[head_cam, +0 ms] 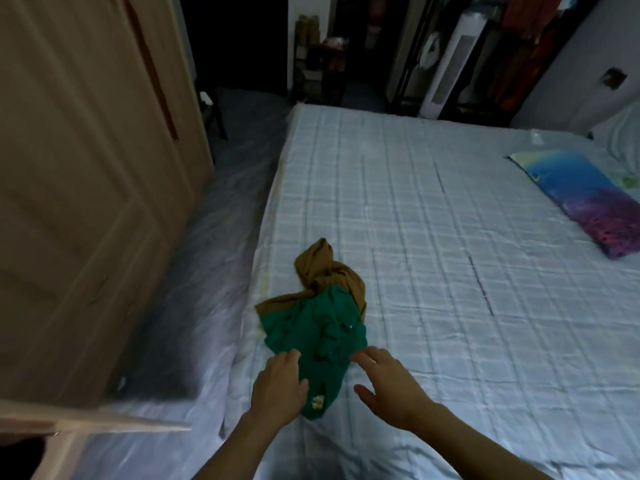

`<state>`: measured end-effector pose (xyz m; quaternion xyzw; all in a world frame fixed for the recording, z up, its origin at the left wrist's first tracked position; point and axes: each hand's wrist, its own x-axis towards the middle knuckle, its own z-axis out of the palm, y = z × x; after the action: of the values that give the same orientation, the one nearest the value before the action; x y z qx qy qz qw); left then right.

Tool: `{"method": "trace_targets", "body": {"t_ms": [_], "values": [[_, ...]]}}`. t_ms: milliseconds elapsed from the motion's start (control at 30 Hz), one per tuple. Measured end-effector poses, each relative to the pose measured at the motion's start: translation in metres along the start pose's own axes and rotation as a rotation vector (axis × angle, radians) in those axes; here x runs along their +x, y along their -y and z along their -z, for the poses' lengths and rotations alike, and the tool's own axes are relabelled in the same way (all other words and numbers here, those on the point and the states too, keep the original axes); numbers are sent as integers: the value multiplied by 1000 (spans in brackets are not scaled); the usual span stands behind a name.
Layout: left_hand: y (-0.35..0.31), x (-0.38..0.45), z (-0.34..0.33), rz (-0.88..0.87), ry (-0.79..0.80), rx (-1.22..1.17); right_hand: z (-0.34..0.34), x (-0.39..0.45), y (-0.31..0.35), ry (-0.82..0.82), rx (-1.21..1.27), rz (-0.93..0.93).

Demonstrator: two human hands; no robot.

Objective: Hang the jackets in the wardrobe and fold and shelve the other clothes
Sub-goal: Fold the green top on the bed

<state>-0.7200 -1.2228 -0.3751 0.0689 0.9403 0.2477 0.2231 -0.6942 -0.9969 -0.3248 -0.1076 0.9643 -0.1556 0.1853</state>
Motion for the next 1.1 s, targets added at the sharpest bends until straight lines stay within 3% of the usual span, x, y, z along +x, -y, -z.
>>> {"method": "trace_targets", "body": {"t_ms": [267,467,700,933,1100], "values": [[17,20,-61,171,77,-46,-37,62,-44,106,-14,99],[17,33,-117,370,132,-256,-76,100,-77,190,-81,263],[17,40,-172,582,22,-322,-130,111,-104,216,-43,456],[12,58,-203,754,-186,-359,-131,101,-131,167,-3,414],[21,52,-187,729,-285,-317,-116,102,-124,145,5,370]]}}
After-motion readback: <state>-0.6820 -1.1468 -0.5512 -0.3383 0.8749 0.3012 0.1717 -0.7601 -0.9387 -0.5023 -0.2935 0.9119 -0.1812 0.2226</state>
